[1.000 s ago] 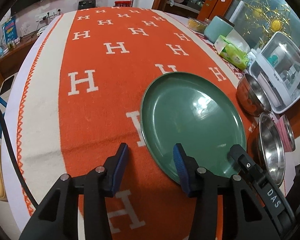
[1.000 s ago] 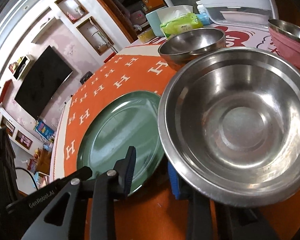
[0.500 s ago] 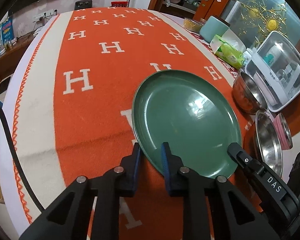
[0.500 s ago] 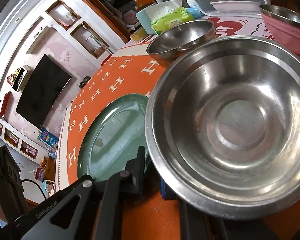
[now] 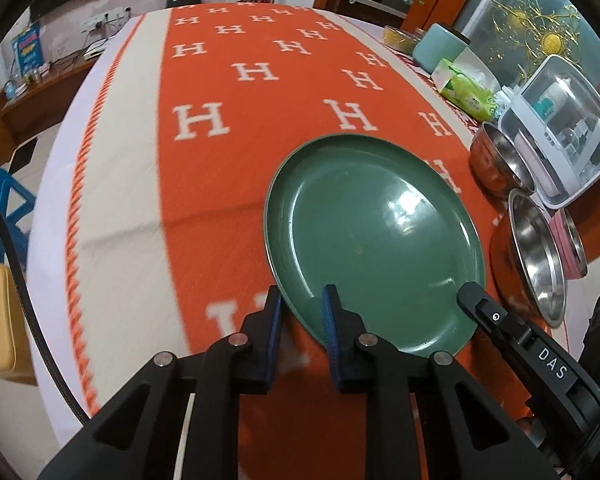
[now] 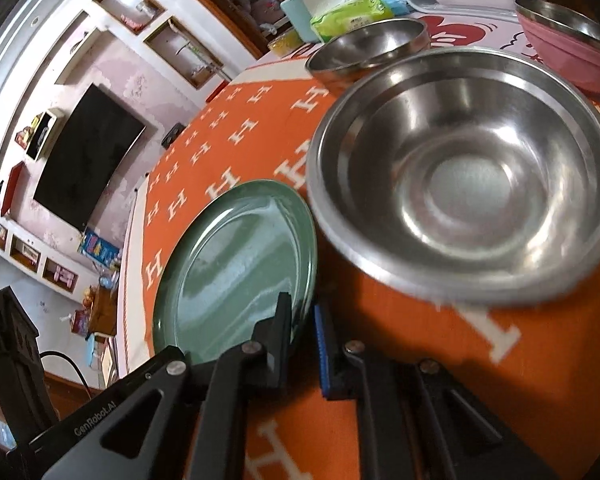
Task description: Organize plates and bowls
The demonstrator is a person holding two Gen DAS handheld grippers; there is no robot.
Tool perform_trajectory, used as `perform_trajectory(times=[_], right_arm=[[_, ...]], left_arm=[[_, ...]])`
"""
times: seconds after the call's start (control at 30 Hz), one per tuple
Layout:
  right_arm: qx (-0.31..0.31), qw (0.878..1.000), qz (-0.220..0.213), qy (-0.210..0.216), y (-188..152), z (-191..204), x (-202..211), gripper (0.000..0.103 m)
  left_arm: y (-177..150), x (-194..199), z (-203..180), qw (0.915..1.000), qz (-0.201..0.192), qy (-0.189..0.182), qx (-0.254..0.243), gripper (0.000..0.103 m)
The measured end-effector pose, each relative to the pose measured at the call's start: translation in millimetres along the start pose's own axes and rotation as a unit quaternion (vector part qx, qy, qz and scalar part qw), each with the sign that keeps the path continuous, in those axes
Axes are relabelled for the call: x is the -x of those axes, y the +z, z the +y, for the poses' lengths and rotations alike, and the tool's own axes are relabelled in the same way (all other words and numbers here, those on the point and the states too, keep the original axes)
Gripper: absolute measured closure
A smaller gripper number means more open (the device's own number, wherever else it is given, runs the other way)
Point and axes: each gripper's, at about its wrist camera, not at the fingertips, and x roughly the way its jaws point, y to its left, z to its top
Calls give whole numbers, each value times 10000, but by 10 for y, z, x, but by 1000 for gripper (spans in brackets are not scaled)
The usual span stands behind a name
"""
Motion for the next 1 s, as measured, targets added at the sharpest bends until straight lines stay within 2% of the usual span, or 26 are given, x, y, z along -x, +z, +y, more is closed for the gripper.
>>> perform_trajectory(times=[0.5,0.73,1.0], right_arm=[[559,9977,339,155,-437,187,471,92],[856,9951,425,246,-725,235,863,91],[924,9945,287,399,-855,122,1336,91]], left_arm=[[-628,683,214,9997,116,136,159,85],[-939,1139,183,9995,-31,256,-168,85],[-1265,1560,-24,9984,-226,195,-477,84]])
